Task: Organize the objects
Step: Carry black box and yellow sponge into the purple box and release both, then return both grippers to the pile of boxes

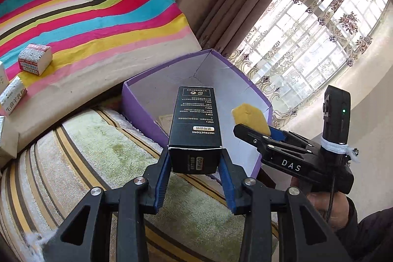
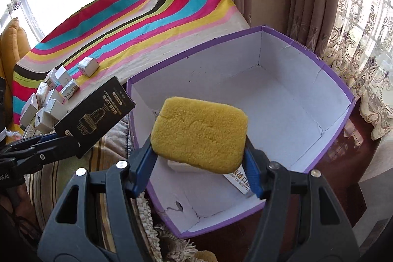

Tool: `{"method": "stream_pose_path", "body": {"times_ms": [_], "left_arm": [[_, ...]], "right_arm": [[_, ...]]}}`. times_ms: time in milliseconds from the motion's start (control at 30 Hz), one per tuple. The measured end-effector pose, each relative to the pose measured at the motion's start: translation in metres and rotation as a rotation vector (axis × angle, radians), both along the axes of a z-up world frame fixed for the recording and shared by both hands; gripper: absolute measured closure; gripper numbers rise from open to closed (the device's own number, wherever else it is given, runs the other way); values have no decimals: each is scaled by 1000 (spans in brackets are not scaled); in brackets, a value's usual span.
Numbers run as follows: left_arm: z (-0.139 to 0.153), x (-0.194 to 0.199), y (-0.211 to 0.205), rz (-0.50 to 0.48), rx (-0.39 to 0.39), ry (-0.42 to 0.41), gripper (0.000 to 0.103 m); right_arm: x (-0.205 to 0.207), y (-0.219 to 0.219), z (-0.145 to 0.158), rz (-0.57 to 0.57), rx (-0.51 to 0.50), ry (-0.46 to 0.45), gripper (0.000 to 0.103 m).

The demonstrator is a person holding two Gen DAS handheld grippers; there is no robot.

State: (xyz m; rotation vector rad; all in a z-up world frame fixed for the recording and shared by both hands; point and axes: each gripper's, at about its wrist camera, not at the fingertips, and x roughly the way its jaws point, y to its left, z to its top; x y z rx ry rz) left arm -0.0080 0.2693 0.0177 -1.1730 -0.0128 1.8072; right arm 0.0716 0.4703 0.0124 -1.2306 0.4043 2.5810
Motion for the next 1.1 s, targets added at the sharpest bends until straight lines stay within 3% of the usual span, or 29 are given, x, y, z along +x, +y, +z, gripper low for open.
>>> {"method": "stream_pose_path", "body": {"times_ms": [100, 267, 333, 500, 833, 1100], "left_arm": [[-1, 6, 13, -39, -10, 5, 63], [-4, 9, 20, -51, -19, -1, 44], [-4, 8, 16, -42, -11, -13, 44], [-3, 9, 8, -24, -1, -5, 44], [1, 16, -9, -7, 8, 37, 44], [5, 12, -49, 125, -3, 103, 44]], "right_arm": [[6, 16, -1, -51, -1, -2, 34], [10, 33, -2, -108, -11, -6, 30], [10, 35, -2, -116, -14, -2, 19], [12, 33, 0, -132, -9, 23, 10], [7, 15, 5, -59, -18, 48, 10], [-1, -19, 8, 70, -49, 63, 10]]}}
